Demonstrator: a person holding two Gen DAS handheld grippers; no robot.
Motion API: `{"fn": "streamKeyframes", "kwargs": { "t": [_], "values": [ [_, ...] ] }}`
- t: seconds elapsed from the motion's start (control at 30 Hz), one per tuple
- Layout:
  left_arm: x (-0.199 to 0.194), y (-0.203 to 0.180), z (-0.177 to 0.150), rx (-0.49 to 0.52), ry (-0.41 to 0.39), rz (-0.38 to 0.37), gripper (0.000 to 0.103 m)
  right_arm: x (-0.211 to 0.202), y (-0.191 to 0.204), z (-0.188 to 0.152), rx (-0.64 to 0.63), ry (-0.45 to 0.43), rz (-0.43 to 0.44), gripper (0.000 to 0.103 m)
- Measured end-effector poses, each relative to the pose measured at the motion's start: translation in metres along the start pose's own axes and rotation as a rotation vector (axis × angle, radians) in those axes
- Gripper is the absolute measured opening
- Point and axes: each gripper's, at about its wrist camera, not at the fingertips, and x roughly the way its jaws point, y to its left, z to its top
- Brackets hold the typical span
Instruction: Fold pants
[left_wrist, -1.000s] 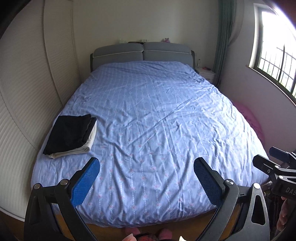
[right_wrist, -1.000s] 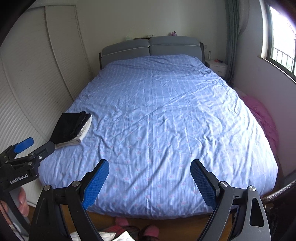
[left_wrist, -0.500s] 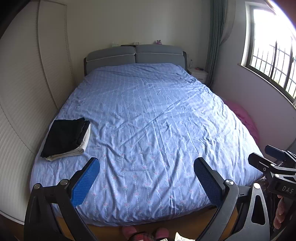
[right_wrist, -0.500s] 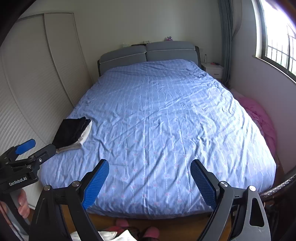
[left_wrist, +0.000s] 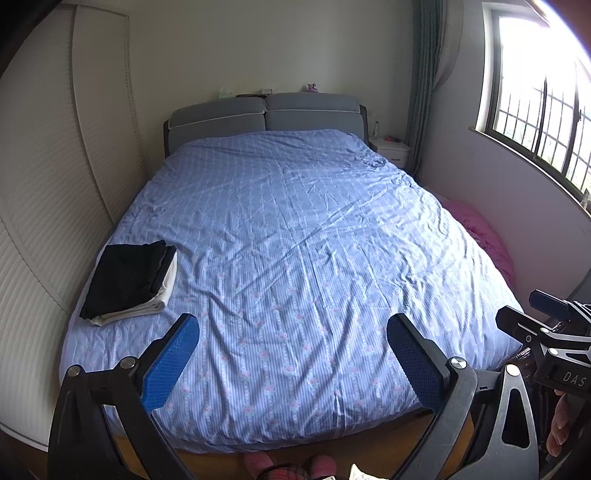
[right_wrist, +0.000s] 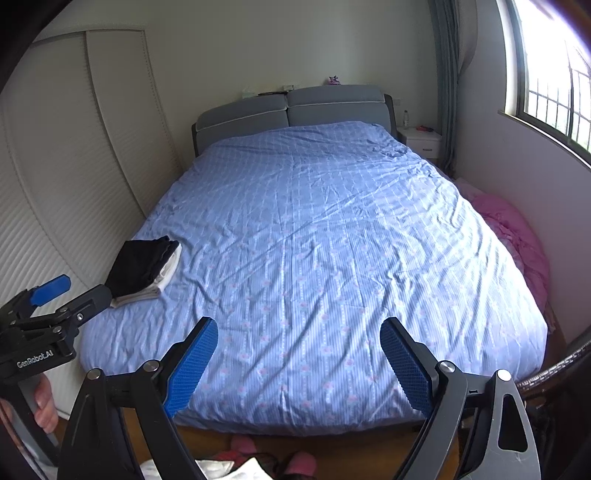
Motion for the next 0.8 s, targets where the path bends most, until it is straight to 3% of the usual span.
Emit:
{"fn": "streamKeyframes", "kwargs": {
  "t": [0.8],
  "values": [
    [0.0014, -0.0037, 0.0029, -0.005, -0.015, 0.0, 0.103, -0.0043, -0.003, 0.0024, 0.003, -0.007, -0.015, 0.09]
  ]
}}
